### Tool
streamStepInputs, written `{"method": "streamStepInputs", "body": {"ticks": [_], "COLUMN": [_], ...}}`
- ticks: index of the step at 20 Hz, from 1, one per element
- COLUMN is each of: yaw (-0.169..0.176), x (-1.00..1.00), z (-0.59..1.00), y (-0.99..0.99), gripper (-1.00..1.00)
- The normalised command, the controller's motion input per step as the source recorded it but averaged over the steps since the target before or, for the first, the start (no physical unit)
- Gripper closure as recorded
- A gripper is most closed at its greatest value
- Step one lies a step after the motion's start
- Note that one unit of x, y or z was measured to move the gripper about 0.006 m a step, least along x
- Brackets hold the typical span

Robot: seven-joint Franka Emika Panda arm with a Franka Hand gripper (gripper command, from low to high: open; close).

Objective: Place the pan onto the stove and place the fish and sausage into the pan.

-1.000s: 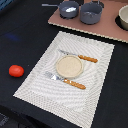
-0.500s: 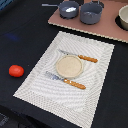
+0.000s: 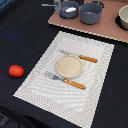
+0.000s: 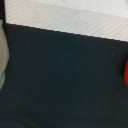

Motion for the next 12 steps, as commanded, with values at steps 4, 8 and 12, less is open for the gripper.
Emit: {"method": "streamStepInputs", "body": {"ticks": [4, 8, 12], "yaw": [0.000, 0.000, 0.000], "x": [-0.17, -0.25, -0.47], "z": [-0.32, -0.51, -0.82], "y": [-1.00, -1.00, -0.92], "gripper": [-1.00, -1.00, -1.00]}}
